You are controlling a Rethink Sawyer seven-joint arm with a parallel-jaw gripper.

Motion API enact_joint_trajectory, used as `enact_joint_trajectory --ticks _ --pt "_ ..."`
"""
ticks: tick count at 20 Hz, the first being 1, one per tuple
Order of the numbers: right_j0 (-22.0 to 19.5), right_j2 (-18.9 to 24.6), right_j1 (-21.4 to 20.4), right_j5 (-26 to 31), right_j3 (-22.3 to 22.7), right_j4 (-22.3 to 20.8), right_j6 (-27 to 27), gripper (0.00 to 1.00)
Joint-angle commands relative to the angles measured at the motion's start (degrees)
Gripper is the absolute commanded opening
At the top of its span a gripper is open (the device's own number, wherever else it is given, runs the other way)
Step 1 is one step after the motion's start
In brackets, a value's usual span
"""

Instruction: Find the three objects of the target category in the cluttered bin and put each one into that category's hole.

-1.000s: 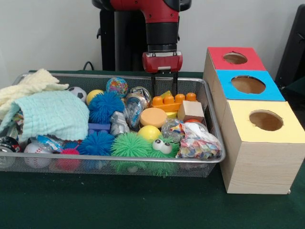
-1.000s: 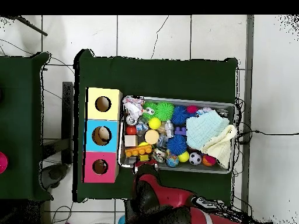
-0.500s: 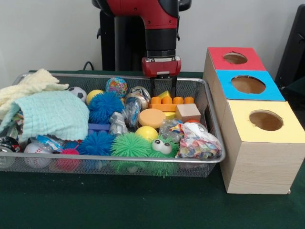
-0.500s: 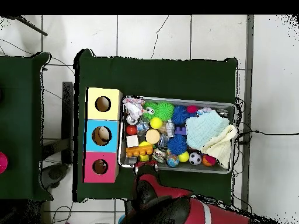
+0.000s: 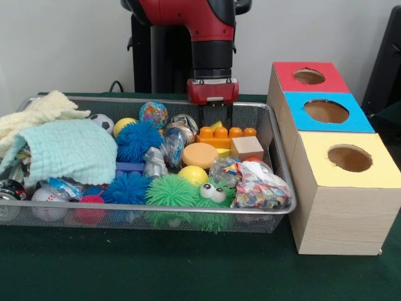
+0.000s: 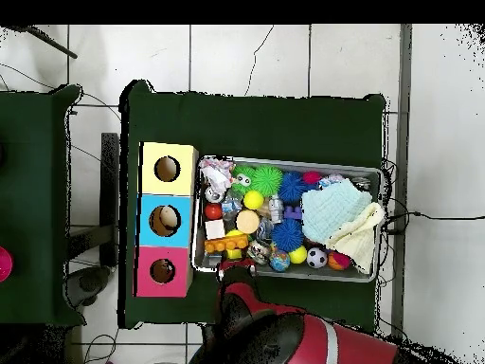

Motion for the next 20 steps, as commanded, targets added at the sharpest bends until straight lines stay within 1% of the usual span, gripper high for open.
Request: enact_joint_trajectory --ticks 1,4,12,13,16,20 --pt "-1.1 2.2 6.7 -2.9 -13.9 0.6 12.0 1.0" --pt "-1.6 2.6 8.3 -3.6 -15.5 -0.2 11.8 1.0" --pt "-1.0 1.6 7.9 -3.8 -14.7 0.1 11.8 1.0" --pt "-1.0 1.6 7.8 -3.7 -14.6 0.0 11.8 0.0" --pt "-1.0 1.5 7.5 -3.8 -14.5 -0.1 11.8 0.0" --pt "-0.8 1.1 5.9 -3.1 -13.4 0.1 11.5 0.0"
